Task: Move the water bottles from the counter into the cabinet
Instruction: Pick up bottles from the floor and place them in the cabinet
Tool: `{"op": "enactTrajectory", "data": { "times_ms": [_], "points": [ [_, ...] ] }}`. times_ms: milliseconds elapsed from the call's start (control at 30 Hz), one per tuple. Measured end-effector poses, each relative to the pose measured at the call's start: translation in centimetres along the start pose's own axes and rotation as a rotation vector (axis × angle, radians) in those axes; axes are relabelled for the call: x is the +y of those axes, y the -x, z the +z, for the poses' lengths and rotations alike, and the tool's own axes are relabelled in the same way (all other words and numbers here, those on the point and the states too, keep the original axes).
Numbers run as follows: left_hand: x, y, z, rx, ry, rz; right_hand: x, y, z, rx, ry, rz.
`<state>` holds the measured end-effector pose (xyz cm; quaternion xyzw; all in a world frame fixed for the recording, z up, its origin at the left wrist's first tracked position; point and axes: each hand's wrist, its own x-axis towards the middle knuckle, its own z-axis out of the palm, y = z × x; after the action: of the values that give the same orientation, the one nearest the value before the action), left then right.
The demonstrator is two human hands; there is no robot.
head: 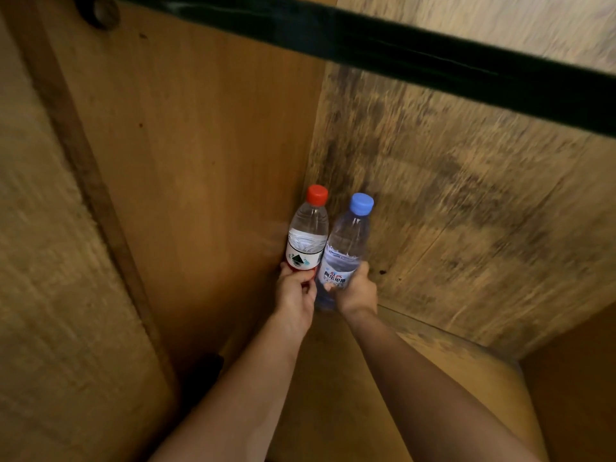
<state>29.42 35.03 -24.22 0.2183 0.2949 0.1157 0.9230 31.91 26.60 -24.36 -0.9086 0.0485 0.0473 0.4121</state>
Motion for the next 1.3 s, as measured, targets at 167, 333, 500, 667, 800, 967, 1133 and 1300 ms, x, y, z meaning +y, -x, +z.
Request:
{"op": "enactTrajectory", "data": {
  "times_ms": [167, 333, 500, 667, 800, 967, 1133, 1300],
  "points": [
    [0.2, 0.3, -0.2, 0.059, 0.040, -0.054, -0.2, 0.0, 0.1, 0.001, 0.022, 0.002],
    [0.0, 1.1, -0.5, 0.053, -0.020, -0.044, 0.6, 0.1, 0.2, -0.087, -0.024, 0.068],
    [-1.5, 4.0, -2.1, 0.093, -0.299, -0.028, 3.9, 4.0, 0.2, -0.195, -0.428, 0.117],
    [-3.3, 8.5, -4.2, 0.031, -0.504, -0.076, 8.5, 9.4, -2.7, -0.121, -0.562, 0.179],
    [-5.0, 12.5, -5.8, -0.017, -0.698, -0.009, 12.3, 15.0, -6.0, -0.151, -0.609, 0.273],
    [-8.4, 18.7, -8.8, -0.179, -0.969, 0.093, 17.1, 22.3, -10.1, -0.206, -0.602, 0.272],
    [-13.0, 27.1, -13.6, -0.365, -1.169, 0.114, 23.5, 31.1, -15.3, -0.196, -0.566, 0.214],
    [-20.3, 37.8, -17.7, -0.379, -1.300, 0.013, 32.6, 42.1, -21.3, -0.116, -0.550, 0.223]
  ]
}}
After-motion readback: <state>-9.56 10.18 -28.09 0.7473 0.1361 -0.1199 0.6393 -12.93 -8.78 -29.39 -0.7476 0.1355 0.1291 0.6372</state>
